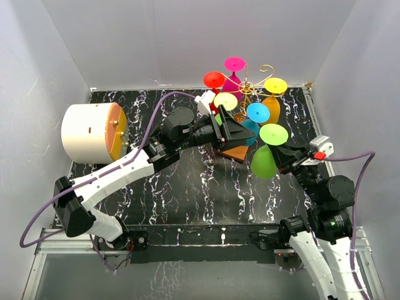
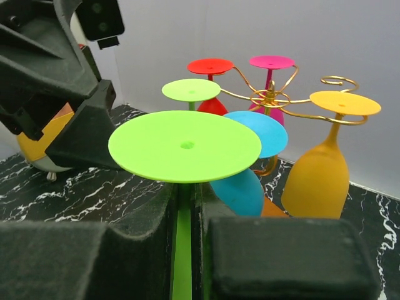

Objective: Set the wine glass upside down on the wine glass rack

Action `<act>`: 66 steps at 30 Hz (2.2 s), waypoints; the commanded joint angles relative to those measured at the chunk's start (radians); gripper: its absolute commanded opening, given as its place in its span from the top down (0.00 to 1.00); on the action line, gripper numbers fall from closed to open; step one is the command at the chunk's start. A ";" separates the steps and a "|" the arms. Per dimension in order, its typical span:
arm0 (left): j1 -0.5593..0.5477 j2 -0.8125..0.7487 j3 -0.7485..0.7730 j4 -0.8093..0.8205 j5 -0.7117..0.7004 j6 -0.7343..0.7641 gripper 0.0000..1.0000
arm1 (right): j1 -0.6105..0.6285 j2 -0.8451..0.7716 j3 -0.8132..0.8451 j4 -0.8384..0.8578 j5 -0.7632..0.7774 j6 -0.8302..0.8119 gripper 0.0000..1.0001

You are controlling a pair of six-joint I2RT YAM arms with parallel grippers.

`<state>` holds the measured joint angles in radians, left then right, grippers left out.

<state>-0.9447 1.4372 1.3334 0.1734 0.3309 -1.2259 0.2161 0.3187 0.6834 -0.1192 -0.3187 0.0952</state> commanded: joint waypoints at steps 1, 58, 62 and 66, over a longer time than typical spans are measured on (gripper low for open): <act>0.004 -0.020 0.030 0.074 0.060 -0.097 0.34 | 0.005 0.025 0.050 0.064 -0.108 -0.060 1.00; -0.003 -0.188 -0.273 0.222 -0.116 -0.242 1.00 | 0.005 0.437 0.765 -0.668 -0.163 0.373 0.47; -0.003 -0.208 -0.284 0.209 -0.142 -0.205 1.00 | 0.005 0.518 0.806 -0.788 -0.228 0.433 0.50; -0.003 -0.222 -0.276 0.202 -0.155 -0.169 1.00 | 0.006 0.541 0.751 -0.825 -0.280 0.488 0.56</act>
<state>-0.9447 1.2716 1.0504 0.3611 0.2039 -1.4494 0.2161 0.8520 1.4521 -0.8593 -0.5312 0.4923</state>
